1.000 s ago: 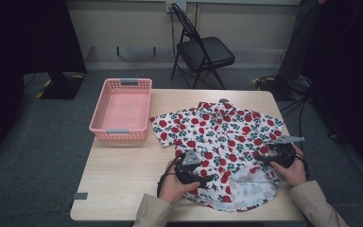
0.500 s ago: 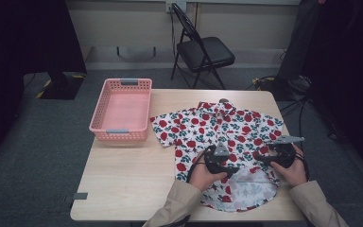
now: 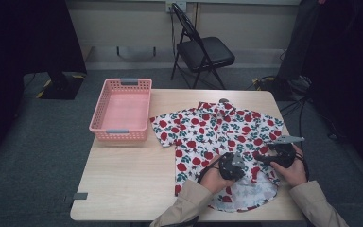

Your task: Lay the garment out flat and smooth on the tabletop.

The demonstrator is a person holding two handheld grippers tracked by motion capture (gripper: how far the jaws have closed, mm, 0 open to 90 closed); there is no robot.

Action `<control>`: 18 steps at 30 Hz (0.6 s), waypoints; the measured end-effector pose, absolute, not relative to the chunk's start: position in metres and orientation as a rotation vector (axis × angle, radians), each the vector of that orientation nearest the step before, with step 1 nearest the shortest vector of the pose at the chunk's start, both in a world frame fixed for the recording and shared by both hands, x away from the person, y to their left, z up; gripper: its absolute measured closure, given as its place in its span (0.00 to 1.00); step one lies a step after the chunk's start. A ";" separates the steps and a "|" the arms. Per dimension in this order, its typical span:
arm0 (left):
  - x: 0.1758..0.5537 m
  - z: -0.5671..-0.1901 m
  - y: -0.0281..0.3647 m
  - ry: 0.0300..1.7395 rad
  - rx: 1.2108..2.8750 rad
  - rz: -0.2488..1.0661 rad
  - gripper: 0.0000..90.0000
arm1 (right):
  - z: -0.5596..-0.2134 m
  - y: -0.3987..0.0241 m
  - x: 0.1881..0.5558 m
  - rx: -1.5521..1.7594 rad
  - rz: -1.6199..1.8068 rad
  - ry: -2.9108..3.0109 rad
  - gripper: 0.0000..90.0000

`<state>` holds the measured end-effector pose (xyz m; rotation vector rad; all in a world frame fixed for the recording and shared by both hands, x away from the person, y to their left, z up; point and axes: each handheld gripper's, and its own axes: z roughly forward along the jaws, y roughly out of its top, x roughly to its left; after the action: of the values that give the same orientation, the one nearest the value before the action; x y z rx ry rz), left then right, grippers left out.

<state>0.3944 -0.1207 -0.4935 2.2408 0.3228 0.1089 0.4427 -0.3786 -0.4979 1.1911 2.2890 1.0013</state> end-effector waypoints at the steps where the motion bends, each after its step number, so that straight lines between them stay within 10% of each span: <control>1: 0.393 -0.492 -0.119 0.321 2.241 0.098 0.99 | -0.498 -0.379 0.443 1.191 1.001 2.289 0.16; 12: 0.374 -0.477 -0.079 0.325 2.132 0.001 0.89 | -0.498 -0.379 0.443 1.191 1.001 2.289 0.16; 18: 0.371 -0.477 -0.055 0.422 2.064 0.041 0.42 | -0.498 -0.379 0.443 1.191 1.001 2.289 0.16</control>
<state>0.3711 -0.0553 -0.4773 2.0635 0.4215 0.0415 0.4427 -0.3786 -0.4979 1.1913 2.2890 1.0011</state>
